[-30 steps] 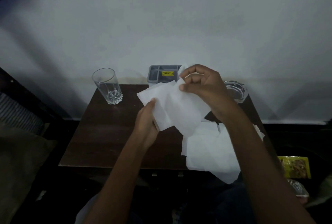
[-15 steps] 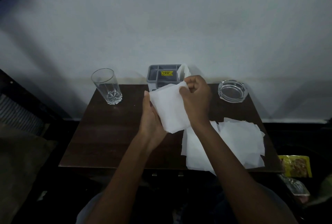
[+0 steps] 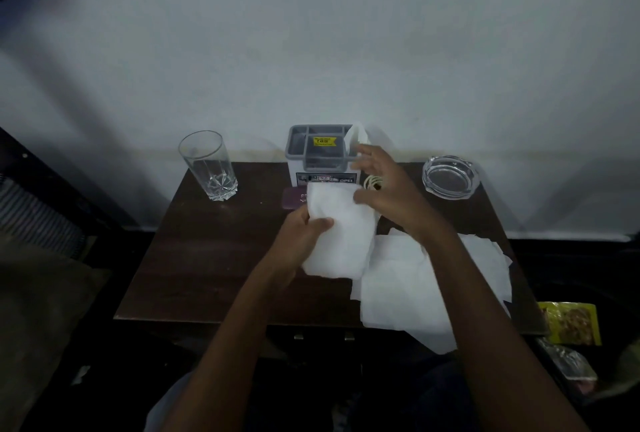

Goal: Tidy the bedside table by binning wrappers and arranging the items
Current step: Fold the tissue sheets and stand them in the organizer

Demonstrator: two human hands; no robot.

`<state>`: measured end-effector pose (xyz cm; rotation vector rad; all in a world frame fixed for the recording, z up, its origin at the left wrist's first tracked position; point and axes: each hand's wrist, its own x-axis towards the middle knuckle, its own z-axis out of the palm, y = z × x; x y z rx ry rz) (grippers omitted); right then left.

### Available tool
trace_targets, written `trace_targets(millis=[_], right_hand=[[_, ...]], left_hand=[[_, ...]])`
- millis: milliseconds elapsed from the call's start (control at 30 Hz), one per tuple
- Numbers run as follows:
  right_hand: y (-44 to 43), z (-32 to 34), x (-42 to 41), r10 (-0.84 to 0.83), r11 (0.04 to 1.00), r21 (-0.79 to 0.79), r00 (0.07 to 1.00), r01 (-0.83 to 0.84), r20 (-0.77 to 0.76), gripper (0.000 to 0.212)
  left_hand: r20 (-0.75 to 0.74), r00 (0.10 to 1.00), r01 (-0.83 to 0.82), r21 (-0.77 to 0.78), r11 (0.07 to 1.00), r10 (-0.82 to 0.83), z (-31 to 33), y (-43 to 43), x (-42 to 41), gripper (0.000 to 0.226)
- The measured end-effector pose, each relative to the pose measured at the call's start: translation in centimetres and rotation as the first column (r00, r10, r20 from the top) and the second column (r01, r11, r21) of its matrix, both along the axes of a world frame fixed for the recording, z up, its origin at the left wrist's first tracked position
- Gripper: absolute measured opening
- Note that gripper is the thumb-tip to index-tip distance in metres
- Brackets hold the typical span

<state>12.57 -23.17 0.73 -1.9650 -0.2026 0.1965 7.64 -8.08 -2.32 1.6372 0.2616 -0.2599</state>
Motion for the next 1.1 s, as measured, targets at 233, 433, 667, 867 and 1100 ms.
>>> trace_targets(millis=[233, 433, 667, 867, 1100], right_hand=[[-2.1, 0.0, -0.5, 0.267, 0.940, -0.146, 0.930, -0.309, -0.253, 0.068], [-2.2, 0.1, -0.2, 0.124, 0.992, 0.005, 0.981, -0.125, -0.150, 0.043], [-0.5, -1.0, 0.4, -0.180, 0.904, 0.335, 0.948, 0.265, -0.263, 0.036], [1.5, -1.5, -0.1, -0.164, 0.891, 0.354, 0.930, 0.283, -0.329, 0.040], [1.7, -1.5, -0.4, -0.086, 0.897, 0.372, 0.919, 0.240, -0.385, 0.018]], left_hand=[[-0.037, 0.962, 0.270, -0.043, 0.962, -0.271, -0.5, -0.2, -0.1, 0.044], [-0.054, 0.998, 0.021, -0.114, 0.993, -0.027, -0.7, 0.4, 0.4, 0.020], [-0.112, 0.958, -0.287, -0.385, 0.877, 0.265, -0.4, 0.4, 1.2, 0.031], [-0.049, 0.949, -0.306, -0.370, 0.877, 0.310, -0.2, 0.4, 1.0, 0.028], [0.025, 0.929, -0.350, -0.269, 0.897, 0.369, -0.5, 0.7, 1.0, 0.033]])
